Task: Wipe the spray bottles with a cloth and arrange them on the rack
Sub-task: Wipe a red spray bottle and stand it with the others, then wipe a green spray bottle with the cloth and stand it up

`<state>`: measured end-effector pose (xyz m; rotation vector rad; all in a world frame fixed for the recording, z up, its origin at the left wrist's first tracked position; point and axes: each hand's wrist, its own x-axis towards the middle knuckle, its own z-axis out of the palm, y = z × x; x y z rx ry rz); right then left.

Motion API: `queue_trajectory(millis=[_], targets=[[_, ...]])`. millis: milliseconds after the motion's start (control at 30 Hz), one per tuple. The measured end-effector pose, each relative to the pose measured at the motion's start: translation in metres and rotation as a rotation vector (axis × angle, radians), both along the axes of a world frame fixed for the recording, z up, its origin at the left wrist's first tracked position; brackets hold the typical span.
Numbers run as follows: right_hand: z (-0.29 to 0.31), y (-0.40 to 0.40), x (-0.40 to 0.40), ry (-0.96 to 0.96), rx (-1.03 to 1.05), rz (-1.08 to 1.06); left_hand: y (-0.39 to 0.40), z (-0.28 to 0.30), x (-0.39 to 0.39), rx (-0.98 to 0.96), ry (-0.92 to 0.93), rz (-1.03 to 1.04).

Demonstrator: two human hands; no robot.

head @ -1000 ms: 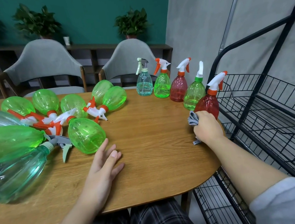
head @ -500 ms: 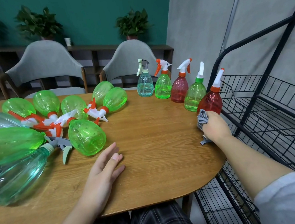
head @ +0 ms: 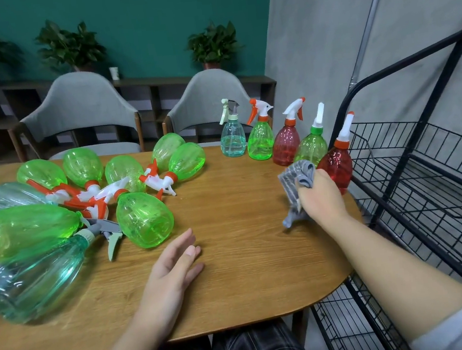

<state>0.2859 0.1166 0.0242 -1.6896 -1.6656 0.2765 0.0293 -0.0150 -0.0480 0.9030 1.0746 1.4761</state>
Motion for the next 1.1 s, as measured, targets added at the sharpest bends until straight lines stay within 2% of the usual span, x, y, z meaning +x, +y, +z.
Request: queue_trajectory(millis=[133,233,300,433,533,600,667,733,767,867,1100], targets=[[0.003,-0.021,-0.046,0.555,-0.104,0.100,0.000,0.000,0.001,-0.017,0.003,0.030],[-0.020,-0.034,-0.083,1.044,-0.235,0.129,0.000,0.001,0.003,-0.034,-0.010,0.066],[-0.038,-0.044,-0.104,1.276,-0.309,0.149,0.000,0.001,0.004,-0.034,-0.023,0.085],[-0.061,-0.055,-0.118,1.347,-0.348,0.125,-0.001,0.008,0.008,-0.040,-0.094,0.137],[-0.066,-0.054,-0.115,1.364,-0.353,0.119,-0.002,0.016,0.009,-0.032,-0.105,0.272],[-0.066,-0.053,-0.113,1.361,-0.374,0.150,0.000,0.021,0.008,0.025,0.056,0.427],[-0.065,-0.054,-0.111,1.375,-0.391,0.180,0.003,0.024,0.006,0.084,0.328,0.634],[-0.065,-0.054,-0.110,1.398,-0.395,0.200,0.008,0.029,0.004,0.086,0.558,0.816],[-0.066,-0.054,-0.110,1.400,-0.401,0.206,0.011,0.031,0.003,0.056,0.603,0.871],[-0.069,-0.053,-0.109,1.405,-0.417,0.225,0.027,0.037,-0.003,-0.117,0.525,0.901],[-0.067,-0.053,-0.106,1.395,-0.425,0.258,0.062,0.049,-0.017,-0.503,0.250,0.781]])
